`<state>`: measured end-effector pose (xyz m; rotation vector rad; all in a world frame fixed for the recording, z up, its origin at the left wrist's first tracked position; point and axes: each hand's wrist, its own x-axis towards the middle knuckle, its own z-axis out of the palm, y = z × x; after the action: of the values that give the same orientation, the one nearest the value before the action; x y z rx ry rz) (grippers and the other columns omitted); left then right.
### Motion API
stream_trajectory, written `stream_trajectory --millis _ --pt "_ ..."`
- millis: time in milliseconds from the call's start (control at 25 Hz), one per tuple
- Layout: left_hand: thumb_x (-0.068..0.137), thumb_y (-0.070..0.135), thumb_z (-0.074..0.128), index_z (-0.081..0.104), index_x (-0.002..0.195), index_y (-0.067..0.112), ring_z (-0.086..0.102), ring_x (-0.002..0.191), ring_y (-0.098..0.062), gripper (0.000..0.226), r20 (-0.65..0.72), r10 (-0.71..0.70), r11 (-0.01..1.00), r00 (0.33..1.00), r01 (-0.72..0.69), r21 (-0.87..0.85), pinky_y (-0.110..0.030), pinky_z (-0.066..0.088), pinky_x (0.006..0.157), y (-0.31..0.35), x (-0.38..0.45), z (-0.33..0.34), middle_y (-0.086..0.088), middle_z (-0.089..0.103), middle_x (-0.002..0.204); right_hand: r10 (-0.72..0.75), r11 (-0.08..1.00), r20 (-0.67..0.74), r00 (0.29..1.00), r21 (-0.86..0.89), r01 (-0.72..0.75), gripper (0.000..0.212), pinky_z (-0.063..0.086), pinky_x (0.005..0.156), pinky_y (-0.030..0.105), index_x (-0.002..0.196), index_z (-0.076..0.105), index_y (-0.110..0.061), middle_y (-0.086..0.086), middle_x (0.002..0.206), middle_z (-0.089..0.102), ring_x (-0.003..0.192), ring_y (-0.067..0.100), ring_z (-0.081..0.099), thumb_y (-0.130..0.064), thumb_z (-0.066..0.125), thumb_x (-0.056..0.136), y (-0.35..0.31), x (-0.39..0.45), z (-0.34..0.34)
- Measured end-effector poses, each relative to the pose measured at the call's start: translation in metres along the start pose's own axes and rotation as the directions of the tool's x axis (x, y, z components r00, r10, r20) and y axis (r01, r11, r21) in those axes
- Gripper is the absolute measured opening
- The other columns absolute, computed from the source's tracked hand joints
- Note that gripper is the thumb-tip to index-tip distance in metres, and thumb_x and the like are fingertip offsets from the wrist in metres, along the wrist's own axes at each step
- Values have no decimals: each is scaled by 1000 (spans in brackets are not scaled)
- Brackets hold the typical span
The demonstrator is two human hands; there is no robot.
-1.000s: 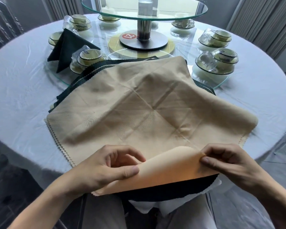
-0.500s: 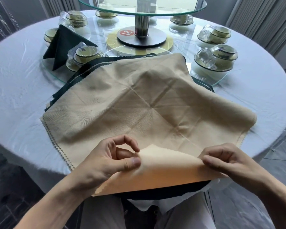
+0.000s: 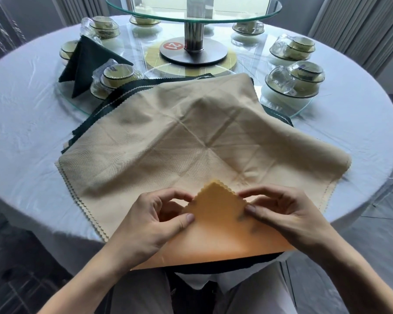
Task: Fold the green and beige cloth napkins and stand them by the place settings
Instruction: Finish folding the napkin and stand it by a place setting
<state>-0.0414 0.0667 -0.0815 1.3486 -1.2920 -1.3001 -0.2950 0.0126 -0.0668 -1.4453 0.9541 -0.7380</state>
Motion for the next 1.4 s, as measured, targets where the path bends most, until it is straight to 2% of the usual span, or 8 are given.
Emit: stream_trajectory --millis 120,200,480,680,840,1000,1200,1400 --pt "80 27 74 71 99 32 64 70 -21 20 -23 38 999 999 -38 30 -35 46 67 -3 1 2 -10 74 81 -46 998 -78 996 -37 43 16 55 67 35 93 75 -10 17 80 73 71 27 70 -17 69 80 0 3 3" --pt "83 25 74 69 102 31 65 70 -22 20 -26 63 996 998 -61 63 -36 47 67 -4 0 3 -8 75 81 -28 1000 -74 997 -10 28 16 54 68 29 87 73 -4 18 80 73 72 24 69 -17 69 80 -1 5 3" --pt "90 18 70 59 93 31 65 69 -11 17 14 134 979 991 -134 151 -28 47 66 -3 -1 3 -2 73 76 189 948 142 972 233 -218 7 46 58 15 78 72 -7 7 72 64 61 10 57 -11 77 78 -2 7 5" --pt "91 13 68 56 88 34 62 65 -3 25 11 141 975 990 -141 170 -21 44 61 -3 -1 6 -1 72 73 201 952 144 969 203 -228 22 45 61 16 81 73 -11 7 77 65 67 11 57 -32 76 76 -1 6 6" --pt "91 17 68 56 88 32 61 64 -4 20 12 144 977 990 -144 156 -21 44 60 -5 1 6 -2 71 72 170 974 110 979 131 -184 16 45 65 15 84 74 -8 6 80 68 72 10 59 -23 78 80 2 6 3" --pt "90 22 69 57 91 31 62 66 -6 15 21 144 980 989 -145 135 -24 44 61 -7 1 6 -4 73 76 172 977 99 980 109 -183 33 47 65 17 88 74 -5 10 83 70 74 14 62 -36 77 76 3 6 2" --pt "86 27 68 58 94 32 62 68 -11 14 34 144 982 989 -147 120 -27 45 63 -9 1 5 -5 74 80 185 976 75 980 105 -192 37 52 70 26 87 73 -5 21 90 72 76 22 66 -39 77 72 8 6 0" --pt "85 30 68 61 103 32 67 77 -32 19 48 134 985 990 -139 107 -44 51 69 -8 1 4 -7 74 85 251 936 126 960 222 -274 28 46 57 22 79 73 -6 15 74 66 62 16 59 -32 77 70 7 6 -3"
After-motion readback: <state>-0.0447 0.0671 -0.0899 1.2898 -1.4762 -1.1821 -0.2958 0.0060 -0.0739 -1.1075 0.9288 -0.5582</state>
